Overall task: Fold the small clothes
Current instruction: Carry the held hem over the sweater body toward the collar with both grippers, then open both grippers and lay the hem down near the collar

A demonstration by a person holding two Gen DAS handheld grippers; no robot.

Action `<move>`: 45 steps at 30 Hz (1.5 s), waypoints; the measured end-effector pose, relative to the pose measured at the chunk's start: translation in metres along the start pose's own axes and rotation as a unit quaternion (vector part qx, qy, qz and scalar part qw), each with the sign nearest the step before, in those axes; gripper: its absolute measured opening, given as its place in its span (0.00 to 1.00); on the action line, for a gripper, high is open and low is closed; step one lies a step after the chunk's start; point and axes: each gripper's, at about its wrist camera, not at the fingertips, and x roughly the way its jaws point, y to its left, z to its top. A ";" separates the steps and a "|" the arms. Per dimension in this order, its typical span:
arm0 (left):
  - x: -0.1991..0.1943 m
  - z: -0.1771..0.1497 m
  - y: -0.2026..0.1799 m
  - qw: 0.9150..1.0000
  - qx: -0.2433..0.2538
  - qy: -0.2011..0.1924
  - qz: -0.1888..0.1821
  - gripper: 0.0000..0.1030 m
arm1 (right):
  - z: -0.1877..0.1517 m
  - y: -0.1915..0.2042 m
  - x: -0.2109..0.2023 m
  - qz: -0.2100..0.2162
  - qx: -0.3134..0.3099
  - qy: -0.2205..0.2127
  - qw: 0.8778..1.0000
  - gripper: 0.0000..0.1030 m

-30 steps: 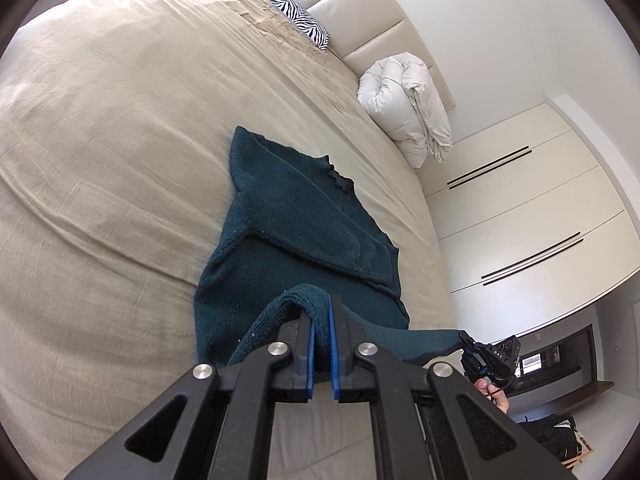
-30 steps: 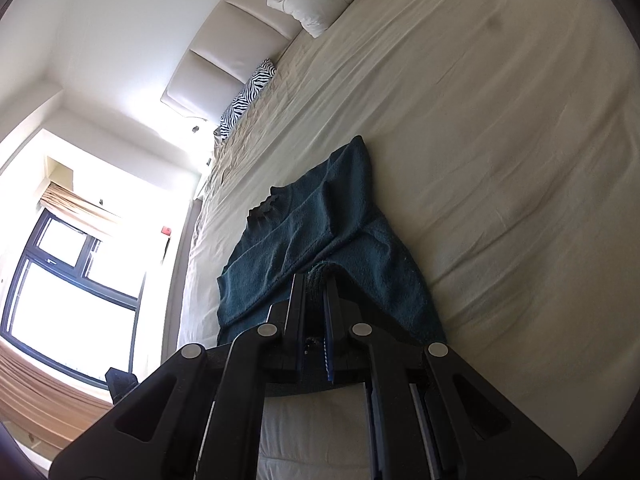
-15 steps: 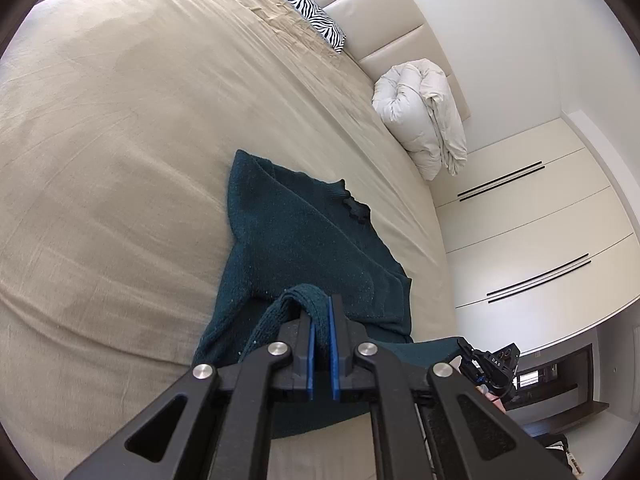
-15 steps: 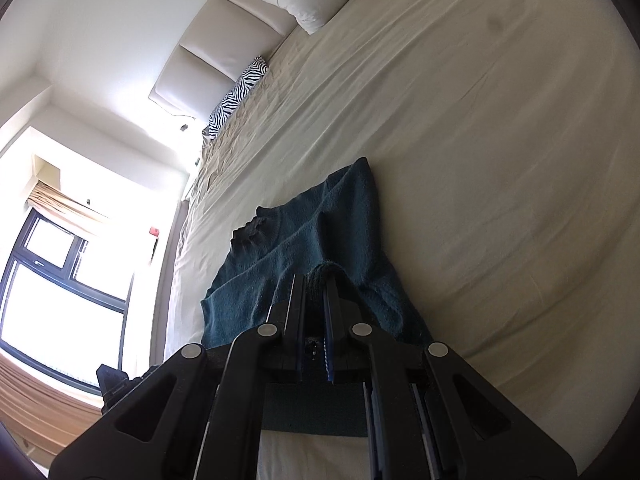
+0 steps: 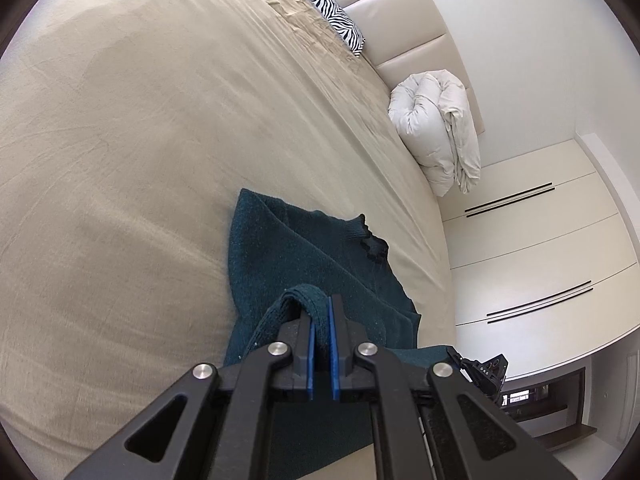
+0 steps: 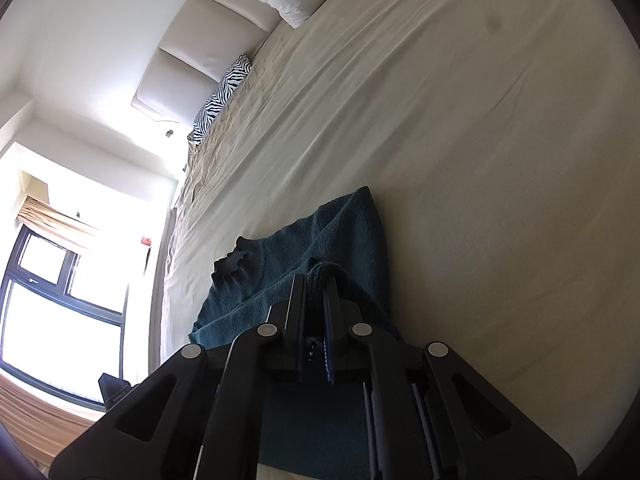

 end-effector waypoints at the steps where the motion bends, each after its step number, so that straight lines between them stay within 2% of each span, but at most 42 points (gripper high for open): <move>1: 0.004 0.003 0.003 1.000 -0.005 0.001 -0.001 0.06 | 0.003 -0.001 0.006 -0.001 0.003 0.001 1.000 0.06; 9: 0.033 0.025 0.017 1.000 -0.027 0.007 0.007 0.06 | 0.025 -0.015 0.050 -0.009 0.028 0.005 1.000 0.06; 18: 0.052 0.044 0.025 0.999 -0.033 0.007 0.016 0.06 | 0.046 -0.013 0.082 -0.029 0.031 0.012 0.999 0.06; 22: 0.065 0.052 0.024 0.999 -0.028 0.008 0.018 0.06 | 0.053 -0.018 0.095 -0.046 0.053 0.010 0.998 0.08; 23: 0.067 0.053 0.024 0.999 -0.029 0.007 0.016 0.10 | 0.055 -0.020 0.094 -0.045 0.057 0.002 0.997 0.10; 24: 0.069 0.054 0.026 0.999 -0.030 0.008 0.015 0.13 | 0.058 -0.022 0.094 -0.045 0.062 -0.007 0.997 0.19; 26: 0.070 0.057 0.024 1.000 -0.022 0.000 0.014 0.28 | 0.062 -0.025 0.089 -0.048 0.070 -0.025 0.996 0.42; 27: 0.069 0.059 0.024 1.000 -0.019 -0.007 0.019 0.31 | 0.064 -0.025 0.086 -0.047 0.072 -0.038 0.996 0.58; 31: 0.065 0.060 0.030 0.999 -0.027 -0.017 0.016 0.55 | 0.068 -0.028 0.078 -0.050 0.062 -0.052 0.995 0.58; 36: 0.049 0.050 0.028 0.999 -0.015 -0.029 0.016 0.55 | 0.056 -0.031 0.070 -0.059 0.047 -0.051 0.996 0.58; 42: 0.032 0.014 0.016 0.996 0.039 -0.044 0.063 0.55 | 0.027 -0.009 0.064 -0.085 -0.028 -0.038 0.995 0.58; 45: 0.031 -0.005 -0.001 0.992 0.087 -0.046 0.082 0.55 | 0.008 0.010 0.064 -0.092 -0.078 -0.025 0.992 0.58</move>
